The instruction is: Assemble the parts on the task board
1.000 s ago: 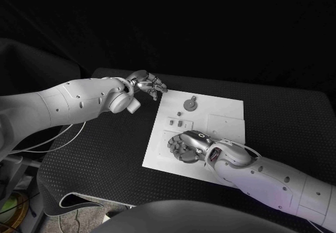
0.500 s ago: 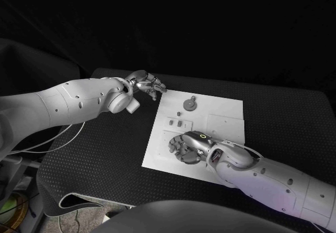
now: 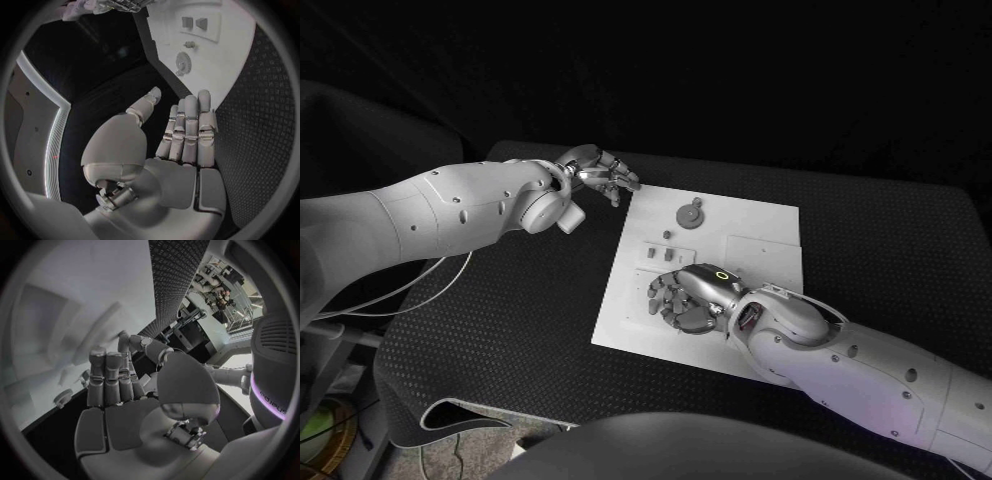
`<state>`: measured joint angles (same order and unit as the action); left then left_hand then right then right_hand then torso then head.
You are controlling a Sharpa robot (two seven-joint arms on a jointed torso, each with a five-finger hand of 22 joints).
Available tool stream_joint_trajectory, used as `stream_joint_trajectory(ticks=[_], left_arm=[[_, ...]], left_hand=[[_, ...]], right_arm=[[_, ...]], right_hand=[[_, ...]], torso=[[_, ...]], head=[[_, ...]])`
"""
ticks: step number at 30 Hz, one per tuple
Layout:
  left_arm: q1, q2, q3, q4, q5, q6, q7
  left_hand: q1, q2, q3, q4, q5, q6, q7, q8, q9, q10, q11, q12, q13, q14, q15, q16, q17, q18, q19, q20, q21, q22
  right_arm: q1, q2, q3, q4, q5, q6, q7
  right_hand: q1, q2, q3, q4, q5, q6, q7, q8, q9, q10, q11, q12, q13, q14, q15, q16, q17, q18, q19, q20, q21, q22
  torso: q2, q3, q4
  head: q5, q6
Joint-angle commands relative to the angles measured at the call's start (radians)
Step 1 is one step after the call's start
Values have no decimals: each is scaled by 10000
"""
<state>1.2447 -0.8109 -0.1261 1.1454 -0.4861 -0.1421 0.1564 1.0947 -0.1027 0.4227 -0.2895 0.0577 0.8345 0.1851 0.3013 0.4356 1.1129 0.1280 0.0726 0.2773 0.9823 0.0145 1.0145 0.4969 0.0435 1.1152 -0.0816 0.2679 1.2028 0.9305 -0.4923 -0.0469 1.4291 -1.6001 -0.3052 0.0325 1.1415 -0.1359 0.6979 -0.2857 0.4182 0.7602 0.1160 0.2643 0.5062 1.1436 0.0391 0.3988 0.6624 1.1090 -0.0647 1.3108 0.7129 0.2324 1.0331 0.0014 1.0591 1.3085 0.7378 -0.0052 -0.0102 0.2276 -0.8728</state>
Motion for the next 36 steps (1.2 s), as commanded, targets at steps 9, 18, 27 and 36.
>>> stream_joint_trajectory(ticks=[9,18,27,36], left_arm=[[8,-16,-2,-46,44,121,34],[8,-75,-5,-43,44,89,32],[9,-118,-6,-41,44,-25,60],[9,-117,-6,-16,45,-147,105]], left_hand=[[-107,32,22,25,-63,-21,44,25,-15,-70,1,-11,-18,29,41,-36,15,381,57,12,-57,21],[-107,30,24,23,-62,-19,43,27,-15,-70,0,-11,-18,30,41,-37,17,382,58,12,-59,23],[-115,32,24,27,-63,-12,41,33,-15,-62,-2,-5,-16,34,40,-34,20,382,64,12,-59,28],[-146,28,29,27,-63,13,29,59,-14,87,-47,75,25,53,3,-24,39,383,86,-3,-63,56]], right_arm=[[181,-600,344,717,1244,119,135],[631,-1755,560,1542,2360,241,280],[1616,-3143,576,2152,4117,1507,-340],[2031,-4149,495,1959,5201,2975,-2037]], right_hand=[[-51,-76,-29,28,26,-127,-11,38,-48,-58,-56,118,223,46,-96,-15,-8,294,79,-42,-40,100],[-216,1,-56,93,27,-68,185,132,-60,-33,-65,173,474,72,-109,-17,-9,294,109,-55,-36,100],[-1405,102,-248,1191,31,1239,310,756,129,287,-18,210,819,243,-69,-56,-46,294,251,-101,-50,73],[-2210,-35,-376,1872,27,1847,-135,921,325,1331,-495,1983,2534,1216,-531,9,-2,294,954,-518,208,78]], torso=[[5,12,-21],[-3,16,-31],[-31,39,-98],[-71,83,-178]], head=[[-104,2],[-286,2],[-594,2],[-974,2]])
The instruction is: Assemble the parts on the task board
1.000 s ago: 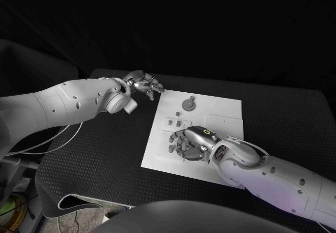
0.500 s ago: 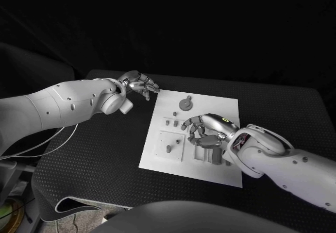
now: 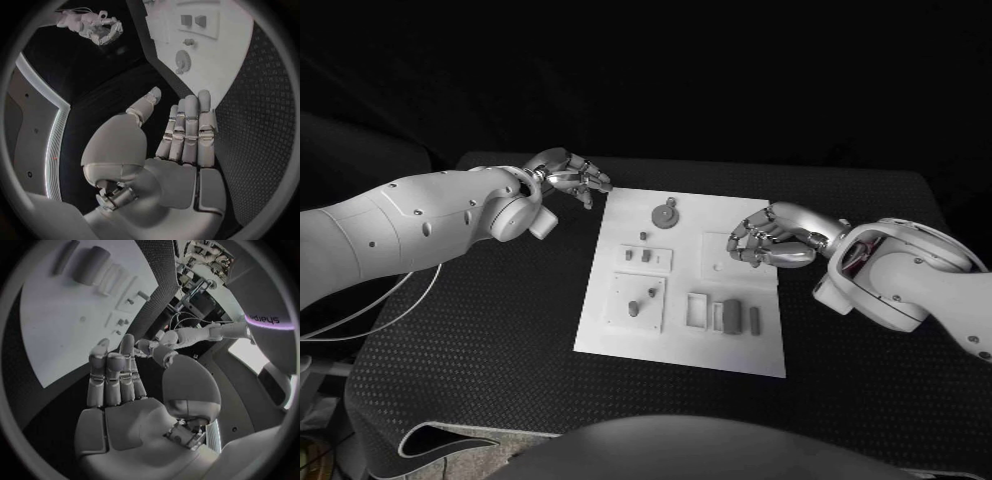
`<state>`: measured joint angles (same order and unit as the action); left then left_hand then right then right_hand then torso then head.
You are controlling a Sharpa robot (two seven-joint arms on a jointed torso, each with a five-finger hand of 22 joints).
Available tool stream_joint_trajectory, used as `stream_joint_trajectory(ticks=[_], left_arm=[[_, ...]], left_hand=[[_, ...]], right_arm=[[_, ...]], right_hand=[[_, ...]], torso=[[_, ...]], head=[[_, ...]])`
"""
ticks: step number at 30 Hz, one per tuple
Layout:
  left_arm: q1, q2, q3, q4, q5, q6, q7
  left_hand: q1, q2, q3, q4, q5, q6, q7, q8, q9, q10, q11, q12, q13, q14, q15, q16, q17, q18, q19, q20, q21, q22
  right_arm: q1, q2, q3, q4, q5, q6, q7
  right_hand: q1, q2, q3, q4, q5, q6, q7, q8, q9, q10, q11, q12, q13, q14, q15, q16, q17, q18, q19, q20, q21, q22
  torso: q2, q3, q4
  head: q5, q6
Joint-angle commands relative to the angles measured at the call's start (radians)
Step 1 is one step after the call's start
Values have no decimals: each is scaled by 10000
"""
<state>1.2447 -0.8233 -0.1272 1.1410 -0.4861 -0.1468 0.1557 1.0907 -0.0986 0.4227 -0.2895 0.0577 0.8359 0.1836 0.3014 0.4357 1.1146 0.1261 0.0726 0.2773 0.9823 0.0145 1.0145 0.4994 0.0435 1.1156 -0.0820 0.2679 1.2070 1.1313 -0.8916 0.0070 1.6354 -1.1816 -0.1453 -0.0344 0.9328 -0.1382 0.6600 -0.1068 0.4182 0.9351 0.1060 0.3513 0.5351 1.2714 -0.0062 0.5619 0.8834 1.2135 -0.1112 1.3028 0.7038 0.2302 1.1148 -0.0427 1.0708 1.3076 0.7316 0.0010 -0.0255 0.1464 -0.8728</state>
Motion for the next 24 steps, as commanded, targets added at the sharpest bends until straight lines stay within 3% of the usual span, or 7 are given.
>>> stream_joint_trajectory(ticks=[1,5,8,13,15,20,24], left_arm=[[8,0,4,31,44,-107,112],[8,-18,4,35,44,-111,86],[8,-32,4,24,37,-85,44],[8,0,4,4,1,-143,61],[8,15,4,-12,-7,-194,67],[8,9,4,-10,-7,-181,60],[7,19,4,-20,-7,-151,52]], left_hand=[[-107,-14,30,26,-62,0,43,61,-15,83,-33,82,30,53,-1,-25,15,382,84,-1,-63,17],[-112,-15,31,26,-62,5,41,66,-16,111,-42,96,40,56,-9,-24,18,380,88,-6,-64,24],[-135,-15,29,31,-63,13,35,74,-17,205,-72,146,72,61,-33,-23,25,373,97,-17,-66,38],[-167,-13,26,33,-63,42,23,97,-15,320,-114,208,118,66,-68,-21,36,357,103,-38,-72,58],[-207,-36,9,42,-64,44,23,100,-16,316,-114,205,124,62,-70,-21,39,348,102,-42,-74,65],[-245,-39,1,55,-59,51,20,105,-17,312,-114,202,130,51,-69,-23,43,339,99,-47,-77,75],[-261,-41,-2,59,-59,51,19,106,-19,311,-114,201,132,49,-70,-22,46,335,99,-50,-76,80]], right_arm=[[32,-224,-98,-144,1252,1600,-1663],[66,-494,-425,-207,1564,2296,-1668],[95,-573,-630,-164,1571,2450,-1715],[95,-577,-768,-100,1435,3013,-1977],[95,-531,-884,-68,1296,2967,-2199],[96,-308,-963,-47,1066,2423,-2877],[96,-143,-977,29,1440,2186,-3490]], right_hand=[[-204,-32,5,112,28,109,-46,43,57,12,-60,534,503,233,-89,133,145,316,189,-126,147,115],[-645,-34,-14,229,37,149,-92,7,152,-11,-108,1382,1220,379,-141,521,570,316,290,-276,451,237],[-1068,-80,-56,361,36,254,-135,25,227,14,-149,2068,1732,439,-162,836,920,316,320,-331,721,256],[-1791,-76,-2,562,23,442,-195,51,377,-166,-201,3150,2531,411,-211,1145,1453,316,267,-465,1209,240],[-2192,-192,-63,786,30,423,-195,0,361,-170,-203,3296,2626,564,-215,1268,1849,316,267,-480,1296,239],[-2758,-370,169,1165,38,638,-269,10,389,-164,-275,3707,2894,743,-288,1454,2474,316,266,-613,1562,234],[-3066,-658,271,1362,29,703,-282,-14,406,-174,-291,3844,2973,733,-299,1429,2563,316,217,-672,1668,212]], torso=[[-12,26,-29],[-2,26,-11],[-6,29,-22],[-10,37,-64],[-19,47,-85],[-19,35,-63],[-3,20,-33]], head=[[-190,2],[-287,2],[-351,2],[-506,2],[-558,2],[-668,2],[-693,2]])
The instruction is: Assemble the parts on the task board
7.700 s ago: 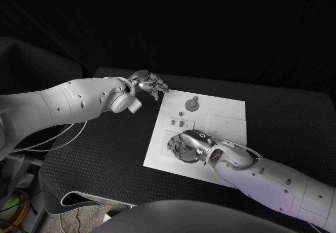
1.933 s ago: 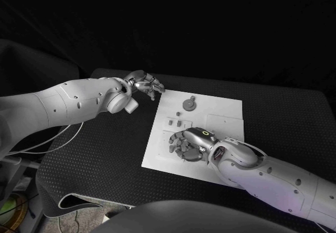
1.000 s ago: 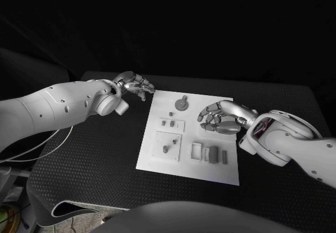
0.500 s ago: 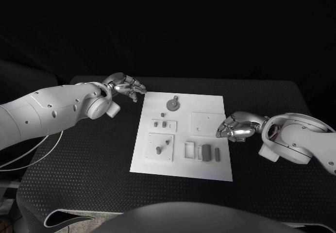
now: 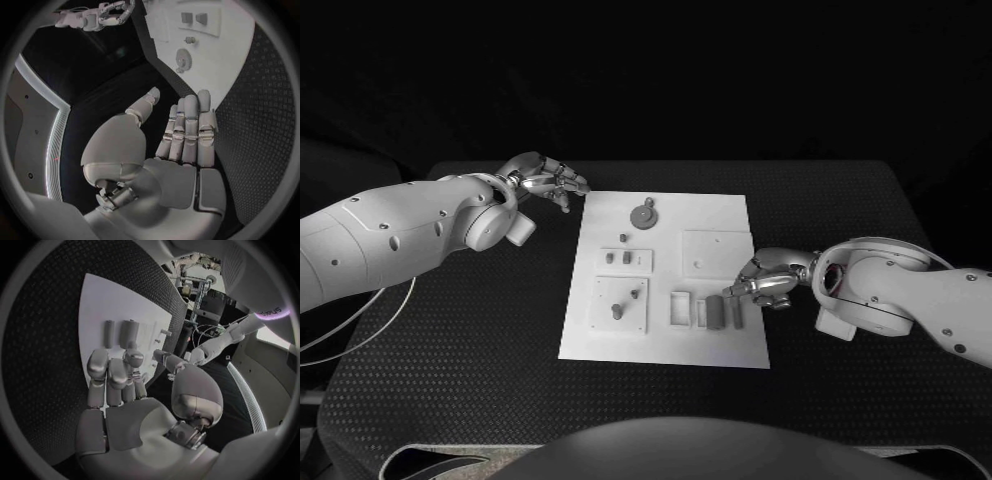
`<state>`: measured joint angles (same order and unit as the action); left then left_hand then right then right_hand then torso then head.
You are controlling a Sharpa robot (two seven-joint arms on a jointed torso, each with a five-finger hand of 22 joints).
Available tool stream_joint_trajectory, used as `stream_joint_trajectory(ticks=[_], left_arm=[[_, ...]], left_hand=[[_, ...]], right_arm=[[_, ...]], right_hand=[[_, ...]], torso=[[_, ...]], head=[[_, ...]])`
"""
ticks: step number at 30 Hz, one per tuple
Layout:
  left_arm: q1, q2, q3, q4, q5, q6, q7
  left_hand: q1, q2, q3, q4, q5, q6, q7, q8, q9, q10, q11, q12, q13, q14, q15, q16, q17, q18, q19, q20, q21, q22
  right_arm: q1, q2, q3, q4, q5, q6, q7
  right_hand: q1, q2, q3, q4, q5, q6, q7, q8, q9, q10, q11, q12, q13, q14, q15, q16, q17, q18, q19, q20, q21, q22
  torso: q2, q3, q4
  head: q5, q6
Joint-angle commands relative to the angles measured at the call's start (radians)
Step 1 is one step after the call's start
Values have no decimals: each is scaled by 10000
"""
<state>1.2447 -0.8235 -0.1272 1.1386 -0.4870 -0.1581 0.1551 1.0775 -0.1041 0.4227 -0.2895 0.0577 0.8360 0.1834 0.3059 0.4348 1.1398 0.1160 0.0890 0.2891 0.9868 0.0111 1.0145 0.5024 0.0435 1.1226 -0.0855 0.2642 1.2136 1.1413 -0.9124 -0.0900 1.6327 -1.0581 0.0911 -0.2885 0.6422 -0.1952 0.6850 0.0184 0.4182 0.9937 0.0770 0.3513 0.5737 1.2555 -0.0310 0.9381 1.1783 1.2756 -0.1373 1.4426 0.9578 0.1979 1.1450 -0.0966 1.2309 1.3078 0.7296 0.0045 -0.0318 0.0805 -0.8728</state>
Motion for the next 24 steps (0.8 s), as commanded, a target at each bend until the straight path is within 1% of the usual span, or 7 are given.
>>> stream_joint_trajectory(ticks=[1,10,14,15,16,17,24], left_arm=[[7,28,4,-4,3,-34,54],[7,73,4,-22,3,46,40],[6,57,3,-19,3,59,18],[6,39,2,-15,3,60,19],[6,28,2,-17,3,58,18],[6,24,2,-20,3,59,17],[6,39,-1,-10,3,81,18]], left_hand=[[-133,15,-2,60,-59,51,21,60,-10,58,-12,36,15,4,-36,-21,17,334,30,-17,-39,15],[-146,17,-3,64,-59,51,21,61,-11,56,-12,35,17,4,-36,-19,20,332,30,-19,-40,19],[-171,29,-2,73,-59,49,21,60,-14,51,-12,31,21,3,-37,-15,25,328,32,-24,-39,27],[-173,30,-2,73,-59,48,21,60,-14,50,-12,31,21,3,-37,-14,26,328,32,-25,-39,27],[-174,31,-1,73,-58,48,21,60,-14,50,-12,31,21,3,-37,-14,26,328,32,-25,-39,28],[-175,32,-1,74,-58,48,21,60,-14,50,-12,30,22,3,-37,-14,27,328,32,-26,-39,28],[-181,33,0,72,-58,47,21,60,-16,48,-12,29,24,1,-37,-13,29,326,31,-29,-40,31]], right_arm=[[-3,96,-7,61,315,-127,-1061],[5,458,-13,-77,-136,24,-1656],[11,474,-26,-173,-361,543,-1885],[11,475,-32,-173,-510,621,-1893],[11,481,-36,-173,-716,622,-1893],[11,487,-39,-173,-840,643,-1899],[11,618,-77,-237,-1228,734,-1943]], right_hand=[[-229,-180,107,202,38,142,-10,-19,28,-22,-45,111,38,117,-51,18,53,639,-96,-155,90,202],[-498,-321,117,364,13,177,-11,-29,52,-40,-57,145,51,119,-54,-16,96,639,-124,-182,139,193],[-810,-679,224,656,16,177,-13,-64,73,-68,-59,145,36,85,-55,-99,61,639,-161,-213,152,166],[-898,-581,10,592,-39,162,-12,-69,90,-75,-54,151,38,83,-42,-108,69,639,-162,-218,188,175],[-1054,-123,-681,212,-169,123,-11,-67,135,-95,-44,169,55,77,-19,-102,108,639,-199,-224,262,201],[-1313,547,-1828,-810,72,74,-88,-82,203,-183,-49,165,69,13,63,-145,179,639,-482,-267,270,197],[-1678,792,-1857,-1320,52,165,-35,-143,200,-162,-80,161,24,51,-76,-236,250,639,-505,-317,261,145]], torso=[[21,-20,39],[18,-48,64],[15,-51,72],[13,-51,67],[13,-51,64],[15,-54,64],[13,-53,56]], head=[[-45,2],[-70,2],[-120,2],[-135,2],[-145,2],[-146,2],[-97,2]])
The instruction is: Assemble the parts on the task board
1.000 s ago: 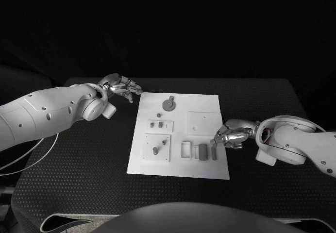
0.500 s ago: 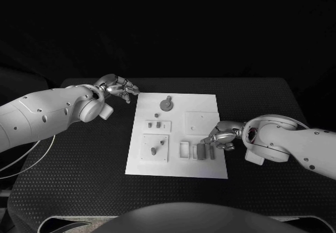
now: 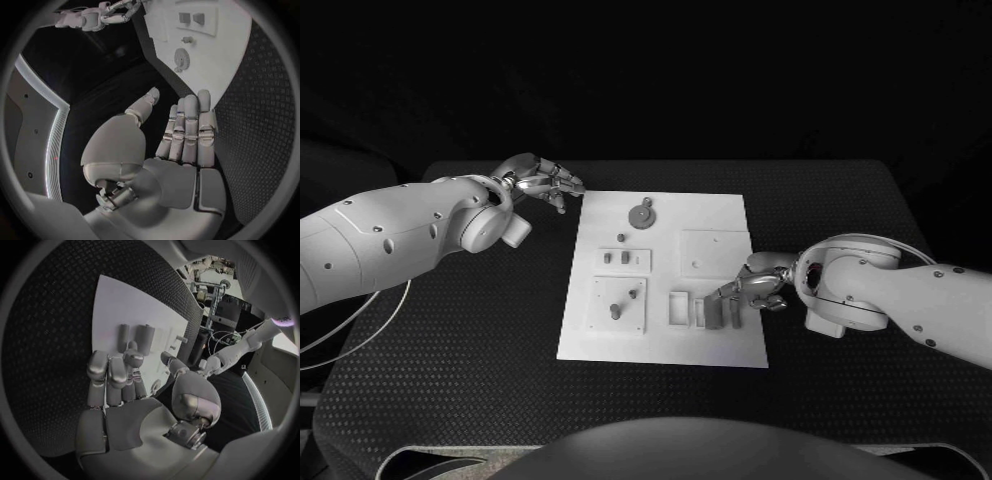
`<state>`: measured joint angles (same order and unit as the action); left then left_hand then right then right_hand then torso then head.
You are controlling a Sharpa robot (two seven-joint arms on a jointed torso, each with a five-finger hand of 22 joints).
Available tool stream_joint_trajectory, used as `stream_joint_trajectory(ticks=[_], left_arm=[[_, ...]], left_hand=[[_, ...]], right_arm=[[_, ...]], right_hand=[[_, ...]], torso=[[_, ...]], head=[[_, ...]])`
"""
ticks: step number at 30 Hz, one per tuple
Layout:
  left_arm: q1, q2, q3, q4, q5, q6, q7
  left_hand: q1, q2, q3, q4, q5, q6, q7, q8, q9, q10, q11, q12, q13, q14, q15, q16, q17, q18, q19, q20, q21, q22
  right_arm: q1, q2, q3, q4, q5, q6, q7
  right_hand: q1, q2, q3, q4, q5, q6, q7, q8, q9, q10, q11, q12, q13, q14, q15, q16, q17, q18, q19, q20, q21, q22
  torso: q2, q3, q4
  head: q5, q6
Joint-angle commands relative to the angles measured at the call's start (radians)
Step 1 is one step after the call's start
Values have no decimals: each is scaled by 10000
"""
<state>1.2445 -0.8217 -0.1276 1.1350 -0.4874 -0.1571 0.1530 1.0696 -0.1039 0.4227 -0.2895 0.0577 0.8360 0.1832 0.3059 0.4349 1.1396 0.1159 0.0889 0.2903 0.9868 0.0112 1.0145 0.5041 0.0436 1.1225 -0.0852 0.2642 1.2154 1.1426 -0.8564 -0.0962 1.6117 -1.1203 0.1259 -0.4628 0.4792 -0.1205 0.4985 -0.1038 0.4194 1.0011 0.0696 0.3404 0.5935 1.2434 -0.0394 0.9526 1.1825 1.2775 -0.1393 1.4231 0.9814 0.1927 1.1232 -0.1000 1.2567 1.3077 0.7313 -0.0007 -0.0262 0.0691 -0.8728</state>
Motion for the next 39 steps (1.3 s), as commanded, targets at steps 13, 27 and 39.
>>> stream_joint_trajectory(ticks=[13,27,39], left_arm=[[7,3,-4,23,6,88,37],[6,-2,-5,18,6,113,35],[6,-23,-5,21,6,145,17]], left_hand=[[-111,36,6,70,-58,46,21,61,-20,46,-11,27,16,-2,-39,-11,17,323,31,-37,-43,21],[-121,41,11,67,-58,43,22,61,-22,43,-12,25,21,-4,-40,-9,22,320,30,-41,-45,28],[-126,45,16,65,-58,42,22,61,-24,41,-12,24,25,-6,-40,-8,25,318,30,-43,-46,34]], right_arm=[[-6,540,-148,-346,-696,315,-169],[-14,876,-276,-584,-710,475,-150],[-87,1011,-429,-732,-966,628,-231]], right_hand=[[-239,170,100,-412,38,115,45,-91,0,-35,9,9,-52,27,-49,-131,3,691,-273,-289,-9,117],[-382,569,213,-909,29,158,49,-143,16,-28,21,9,-92,49,-39,-225,39,691,-249,-266,-14,96],[-221,1135,310,-1787,27,230,56,-186,54,-11,22,27,-136,106,-29,-316,128,691,-209,-207,-6,79]], torso=[[5,10,-11],[0,13,-21],[-3,12,-17]], head=[[70,2],[68,2],[61,2]])
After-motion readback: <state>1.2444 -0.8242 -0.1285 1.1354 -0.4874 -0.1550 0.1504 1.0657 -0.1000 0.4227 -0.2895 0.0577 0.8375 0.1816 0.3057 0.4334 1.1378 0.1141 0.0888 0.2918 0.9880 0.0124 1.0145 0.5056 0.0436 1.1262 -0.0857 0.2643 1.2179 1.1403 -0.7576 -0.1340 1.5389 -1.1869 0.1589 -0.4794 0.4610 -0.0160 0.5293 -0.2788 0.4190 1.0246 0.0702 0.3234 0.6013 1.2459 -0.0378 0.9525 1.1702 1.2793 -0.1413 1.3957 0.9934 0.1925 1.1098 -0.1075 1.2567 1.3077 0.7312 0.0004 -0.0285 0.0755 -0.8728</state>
